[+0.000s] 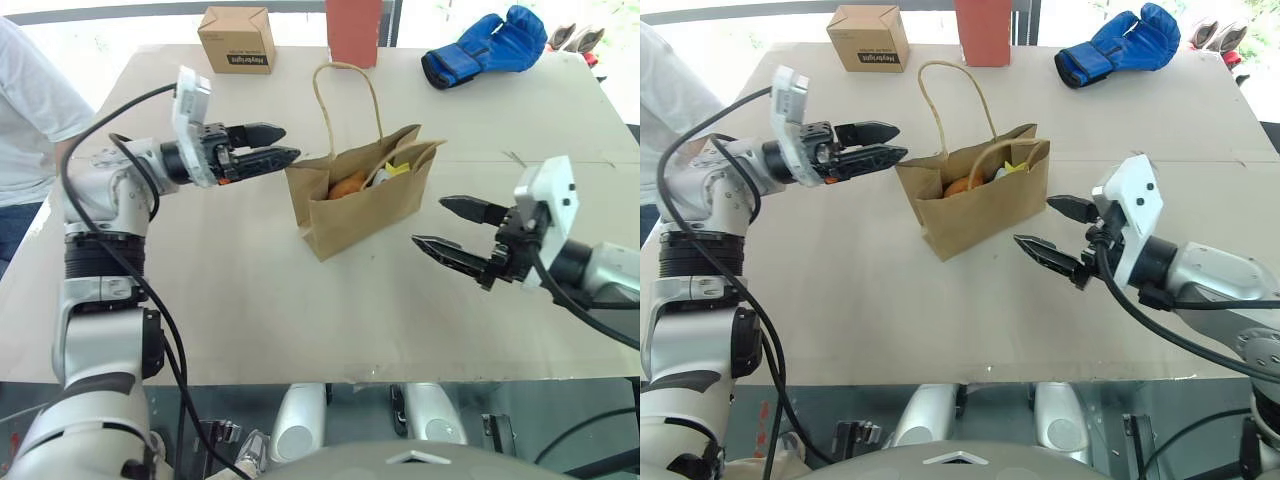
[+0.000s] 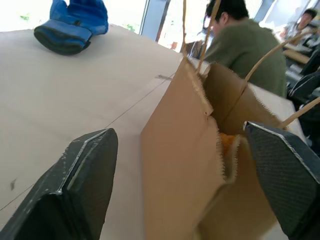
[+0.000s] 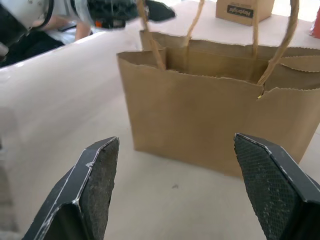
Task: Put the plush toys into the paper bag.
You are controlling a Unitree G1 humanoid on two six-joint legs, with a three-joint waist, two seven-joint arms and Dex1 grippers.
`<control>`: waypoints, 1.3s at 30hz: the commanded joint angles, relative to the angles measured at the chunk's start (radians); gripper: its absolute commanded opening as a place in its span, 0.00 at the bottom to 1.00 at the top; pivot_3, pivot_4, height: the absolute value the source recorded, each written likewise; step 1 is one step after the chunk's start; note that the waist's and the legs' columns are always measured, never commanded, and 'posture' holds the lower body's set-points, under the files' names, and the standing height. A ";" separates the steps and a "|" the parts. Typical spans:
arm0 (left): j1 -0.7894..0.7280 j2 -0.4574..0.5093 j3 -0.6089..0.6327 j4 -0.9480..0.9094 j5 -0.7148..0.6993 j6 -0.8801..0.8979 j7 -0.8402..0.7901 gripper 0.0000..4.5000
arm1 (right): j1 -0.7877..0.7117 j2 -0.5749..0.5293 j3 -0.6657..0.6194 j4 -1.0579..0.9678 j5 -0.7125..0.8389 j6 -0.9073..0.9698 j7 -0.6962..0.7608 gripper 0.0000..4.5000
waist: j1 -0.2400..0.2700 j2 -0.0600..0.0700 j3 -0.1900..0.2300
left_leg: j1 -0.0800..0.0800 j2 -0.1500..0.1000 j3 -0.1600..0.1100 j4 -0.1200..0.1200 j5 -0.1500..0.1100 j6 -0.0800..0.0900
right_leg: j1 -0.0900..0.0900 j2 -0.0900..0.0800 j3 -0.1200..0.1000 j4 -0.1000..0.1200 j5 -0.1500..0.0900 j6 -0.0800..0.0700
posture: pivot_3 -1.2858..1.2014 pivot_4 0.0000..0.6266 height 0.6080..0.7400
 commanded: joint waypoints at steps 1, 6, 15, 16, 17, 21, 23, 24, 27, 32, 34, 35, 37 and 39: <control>0.073 0.030 0.008 -0.052 -0.015 0.013 -0.061 1.00 | -0.010 -0.013 0.092 -0.010 -0.093 -0.037 0.048 0.59 | -0.005 0.000 0.000 | 0.001 0.000 0.001 0.000 0.000 0.000 | 0.000 0.000 0.001 0.000 0.000 0.000 | 0.52 0.24 1.00; 0.117 -0.013 -0.037 -0.113 -0.014 0.021 -0.075 1.00 | -0.221 0.158 0.521 0.249 -0.530 -0.198 0.065 0.21 | -0.004 -0.001 0.000 | 0.000 0.002 0.001 0.001 0.000 0.000 | -0.001 0.001 0.000 0.000 0.000 -0.001 | 0.52 0.24 1.00; 0.215 -0.059 -0.047 -0.314 0.008 -0.019 0.022 1.00 | -0.335 0.384 0.637 0.502 -0.790 -0.339 0.112 0.01 | 0.001 -0.001 -0.001 | -0.001 0.000 0.000 0.001 0.000 0.000 | -0.001 0.001 -0.001 0.001 0.001 -0.001 | 0.52 0.24 1.00; 0.238 -0.063 -0.052 -0.346 0.024 -0.045 0.040 1.00 | -0.334 0.399 0.633 0.504 -0.795 -0.341 0.115 0.01 | 0.000 -0.001 -0.001 | -0.001 0.000 -0.001 0.000 0.000 0.000 | -0.001 0.001 -0.001 0.001 0.001 -0.001 | 0.52 0.24 1.00; 0.266 -0.069 -0.042 -0.392 0.015 -0.039 0.065 1.00 | -0.331 0.418 0.631 0.506 -0.803 -0.340 0.115 0.01 | -0.001 -0.001 -0.001 | -0.001 0.000 -0.001 0.001 0.000 0.000 | -0.001 0.001 -0.001 0.001 0.001 -0.001 | 0.52 0.24 1.00; 0.313 -0.083 -0.011 -0.484 -0.015 -0.020 0.137 1.00 | -0.323 0.476 0.618 0.510 -0.822 -0.330 0.118 0.01 | -0.004 -0.001 -0.001 | 0.000 0.001 -0.001 0.001 0.000 0.000 | -0.001 0.001 0.000 0.002 0.001 -0.001 | 0.52 0.24 1.00; 0.321 -0.074 -0.003 -0.492 -0.016 -0.019 0.145 1.00 | -0.323 0.489 0.614 0.507 -0.830 -0.324 0.124 0.01 | -0.003 -0.001 -0.001 | 0.000 0.001 -0.001 0.001 0.001 -0.001 | -0.001 0.002 0.000 0.003 0.001 -0.002 | 0.52 0.24 1.00; 0.324 -0.064 0.003 -0.489 -0.013 -0.023 0.146 1.00 | -0.324 0.496 0.608 0.502 -0.827 -0.321 0.128 0.01 | -0.003 -0.001 -0.001 | 0.000 0.001 -0.001 0.001 0.001 -0.001 | -0.001 0.002 0.000 0.003 0.001 -0.002 | 0.52 0.24 1.00; 0.331 -0.033 0.014 -0.485 -0.010 -0.030 0.137 1.00 | -0.325 0.509 0.586 0.490 -0.816 -0.309 0.150 0.01 | -0.004 -0.001 0.000 | 0.001 0.001 -0.001 0.001 0.001 -0.001 | -0.001 0.002 0.000 0.003 0.001 -0.002 | 0.52 0.24 1.00; 0.364 -0.015 0.030 -0.516 -0.020 -0.029 0.146 1.00 | -0.327 0.516 0.566 0.474 -0.810 -0.299 0.185 0.01 | -0.003 -0.001 0.000 | 0.001 0.001 -0.001 0.001 0.001 -0.001 | -0.001 0.002 0.000 0.003 0.001 -0.002 | 0.52 0.24 1.00; 0.376 -0.005 0.039 -0.513 -0.021 -0.031 0.143 1.00 | -0.332 0.518 0.559 0.473 -0.812 -0.294 0.192 0.01 | -0.003 -0.001 0.000 | 0.001 0.001 -0.001 0.001 0.001 -0.001 | -0.001 0.002 0.000 0.003 0.001 -0.002 | 0.52 0.24 1.00; 0.377 0.001 0.044 -0.512 -0.024 -0.029 0.143 1.00 | -0.335 0.517 0.558 0.472 -0.813 -0.293 0.196 0.01 | -0.003 -0.001 0.000 | 0.001 0.001 -0.001 0.001 0.001 -0.001 | -0.001 0.002 0.000 0.003 0.001 -0.002 | 0.52 0.24 1.00; 0.371 0.009 0.056 -0.508 -0.034 -0.017 0.145 1.00 | -0.339 0.517 0.556 0.475 -0.816 -0.292 0.206 0.01 | -0.003 -0.001 0.000 | 0.001 0.001 -0.001 0.001 0.001 -0.001 | -0.001 0.002 0.000 0.003 0.001 -0.002 | 0.52 0.24 1.00; 0.367 0.024 0.062 -0.498 -0.034 -0.018 0.138 1.00 | -0.341 0.515 0.556 0.475 -0.821 -0.291 0.216 0.01 | -0.003 -0.001 0.000 | 0.001 0.001 -0.001 0.001 0.001 -0.001 | -0.001 0.002 0.000 0.003 0.001 -0.002 | 0.52 0.24 1.00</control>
